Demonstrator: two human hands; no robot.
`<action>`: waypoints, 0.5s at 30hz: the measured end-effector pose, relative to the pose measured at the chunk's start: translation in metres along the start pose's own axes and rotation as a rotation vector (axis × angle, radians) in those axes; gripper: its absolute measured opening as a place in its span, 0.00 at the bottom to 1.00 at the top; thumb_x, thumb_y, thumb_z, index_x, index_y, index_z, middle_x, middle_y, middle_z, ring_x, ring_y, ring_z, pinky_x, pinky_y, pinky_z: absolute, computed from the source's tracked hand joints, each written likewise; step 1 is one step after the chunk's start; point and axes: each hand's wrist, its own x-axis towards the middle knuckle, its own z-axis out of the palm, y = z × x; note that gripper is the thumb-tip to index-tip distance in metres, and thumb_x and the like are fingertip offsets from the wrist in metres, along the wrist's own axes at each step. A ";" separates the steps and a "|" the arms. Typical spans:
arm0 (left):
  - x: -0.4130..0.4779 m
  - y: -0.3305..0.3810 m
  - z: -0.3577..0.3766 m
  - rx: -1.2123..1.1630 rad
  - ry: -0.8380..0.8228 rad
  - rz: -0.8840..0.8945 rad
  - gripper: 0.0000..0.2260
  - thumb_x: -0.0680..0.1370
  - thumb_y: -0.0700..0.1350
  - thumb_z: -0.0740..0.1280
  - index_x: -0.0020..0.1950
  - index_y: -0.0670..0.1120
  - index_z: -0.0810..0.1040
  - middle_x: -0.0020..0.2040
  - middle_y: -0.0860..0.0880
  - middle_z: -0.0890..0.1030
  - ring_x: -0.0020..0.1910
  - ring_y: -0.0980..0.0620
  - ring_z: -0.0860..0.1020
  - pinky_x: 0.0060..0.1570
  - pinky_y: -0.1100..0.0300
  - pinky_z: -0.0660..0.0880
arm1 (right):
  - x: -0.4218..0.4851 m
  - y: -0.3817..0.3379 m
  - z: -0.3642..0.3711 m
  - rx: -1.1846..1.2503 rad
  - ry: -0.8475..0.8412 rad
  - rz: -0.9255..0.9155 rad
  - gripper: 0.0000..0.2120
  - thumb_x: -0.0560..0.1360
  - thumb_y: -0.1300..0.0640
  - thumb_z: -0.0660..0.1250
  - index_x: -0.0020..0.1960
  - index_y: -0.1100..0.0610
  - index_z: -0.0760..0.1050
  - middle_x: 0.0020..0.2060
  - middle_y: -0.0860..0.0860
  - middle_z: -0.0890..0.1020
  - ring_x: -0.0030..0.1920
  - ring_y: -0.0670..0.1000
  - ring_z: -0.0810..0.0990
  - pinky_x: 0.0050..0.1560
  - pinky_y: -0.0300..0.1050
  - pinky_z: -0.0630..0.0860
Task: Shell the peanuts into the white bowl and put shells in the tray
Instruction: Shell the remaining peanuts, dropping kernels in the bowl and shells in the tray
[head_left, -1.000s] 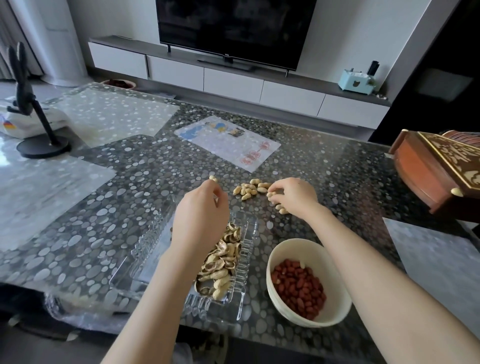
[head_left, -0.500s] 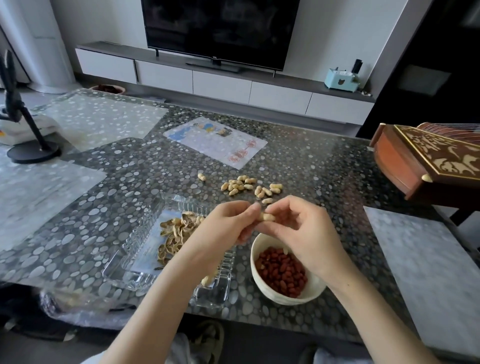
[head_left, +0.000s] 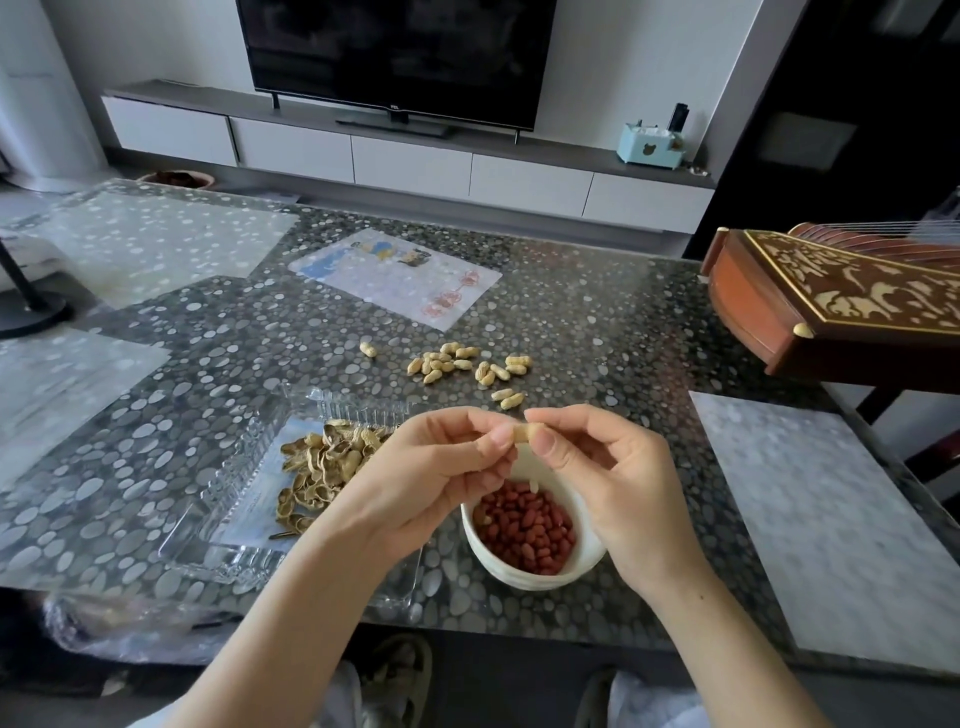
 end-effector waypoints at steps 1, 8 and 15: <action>0.001 0.000 0.000 -0.032 0.003 -0.001 0.05 0.69 0.38 0.67 0.41 0.38 0.82 0.35 0.45 0.78 0.32 0.55 0.76 0.33 0.67 0.76 | 0.000 0.000 0.000 0.009 0.010 -0.001 0.06 0.70 0.57 0.71 0.47 0.53 0.82 0.43 0.45 0.86 0.45 0.42 0.83 0.45 0.32 0.76; 0.002 -0.004 0.007 0.066 0.070 0.106 0.10 0.68 0.45 0.70 0.42 0.39 0.81 0.35 0.46 0.79 0.34 0.55 0.76 0.36 0.67 0.76 | -0.003 0.006 0.002 -0.017 0.102 -0.041 0.06 0.68 0.57 0.72 0.44 0.54 0.81 0.41 0.46 0.85 0.43 0.43 0.84 0.43 0.33 0.77; -0.001 -0.011 0.009 0.475 0.144 0.266 0.12 0.70 0.50 0.68 0.44 0.41 0.80 0.33 0.51 0.79 0.34 0.57 0.76 0.37 0.66 0.74 | 0.002 0.008 -0.003 -0.249 -0.152 -0.004 0.12 0.76 0.42 0.62 0.36 0.42 0.78 0.29 0.47 0.78 0.32 0.49 0.76 0.35 0.45 0.72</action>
